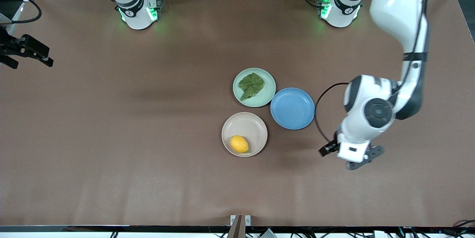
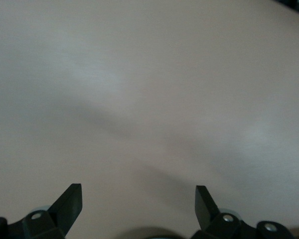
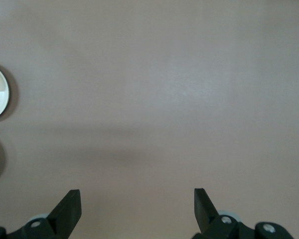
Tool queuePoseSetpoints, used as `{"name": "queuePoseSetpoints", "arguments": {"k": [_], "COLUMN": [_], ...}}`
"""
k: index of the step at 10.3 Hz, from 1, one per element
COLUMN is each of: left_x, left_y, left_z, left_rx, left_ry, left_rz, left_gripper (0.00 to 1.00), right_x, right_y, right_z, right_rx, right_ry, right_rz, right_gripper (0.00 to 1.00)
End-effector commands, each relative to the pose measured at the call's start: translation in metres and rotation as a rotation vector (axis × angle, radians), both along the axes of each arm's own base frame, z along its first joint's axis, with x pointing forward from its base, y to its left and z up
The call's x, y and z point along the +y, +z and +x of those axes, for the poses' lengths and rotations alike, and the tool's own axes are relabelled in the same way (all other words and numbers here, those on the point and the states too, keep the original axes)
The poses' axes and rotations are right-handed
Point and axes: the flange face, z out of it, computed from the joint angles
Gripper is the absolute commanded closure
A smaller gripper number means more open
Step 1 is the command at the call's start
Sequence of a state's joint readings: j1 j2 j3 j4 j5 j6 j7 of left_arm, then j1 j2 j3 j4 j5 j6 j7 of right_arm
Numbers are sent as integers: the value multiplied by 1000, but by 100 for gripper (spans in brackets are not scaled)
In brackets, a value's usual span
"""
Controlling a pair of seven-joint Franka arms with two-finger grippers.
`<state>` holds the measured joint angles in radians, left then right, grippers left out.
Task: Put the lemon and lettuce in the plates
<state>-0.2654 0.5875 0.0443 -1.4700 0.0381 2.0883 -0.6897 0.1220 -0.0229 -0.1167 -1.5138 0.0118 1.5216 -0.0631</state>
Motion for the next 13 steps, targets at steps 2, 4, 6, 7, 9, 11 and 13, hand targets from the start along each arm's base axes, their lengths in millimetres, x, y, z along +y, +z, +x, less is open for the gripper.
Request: {"name": "queuePoseSetpoints", "arguments": {"k": [2,4,6,7,9,11,13], "left_x": [70,98,100,101,107,114,111], "left_y": [37,71,127,155,207,261,291], "left_z": [-82,-122,-133,-139,-148,-156,-169], "left_rx": [91,96,21,-30,-98,-48,13], "left_ry": [-155,-207,-225,-238,-273,-406,-498], "left_rz": [-32,-35,-26,-20,-15,-9,-22], "left_gripper": [0,0,0,0,0,0,0], "right_x": [18,7,-5,-10,-16,-18,-19], "right_y": [-16,-19,-26,-29,-31,-32,-33], "right_z": [-5,-4,-2,-1,-2,-3,-2], "right_rx": [26,29,26,29,31,33,31], "right_ry": [32,14,-9,-18,-29,-32,-34], "right_rz": [-15,-15,-14,-14,-13,-14,-16], "right_gripper": [0,0,0,0,0,0,0]}}
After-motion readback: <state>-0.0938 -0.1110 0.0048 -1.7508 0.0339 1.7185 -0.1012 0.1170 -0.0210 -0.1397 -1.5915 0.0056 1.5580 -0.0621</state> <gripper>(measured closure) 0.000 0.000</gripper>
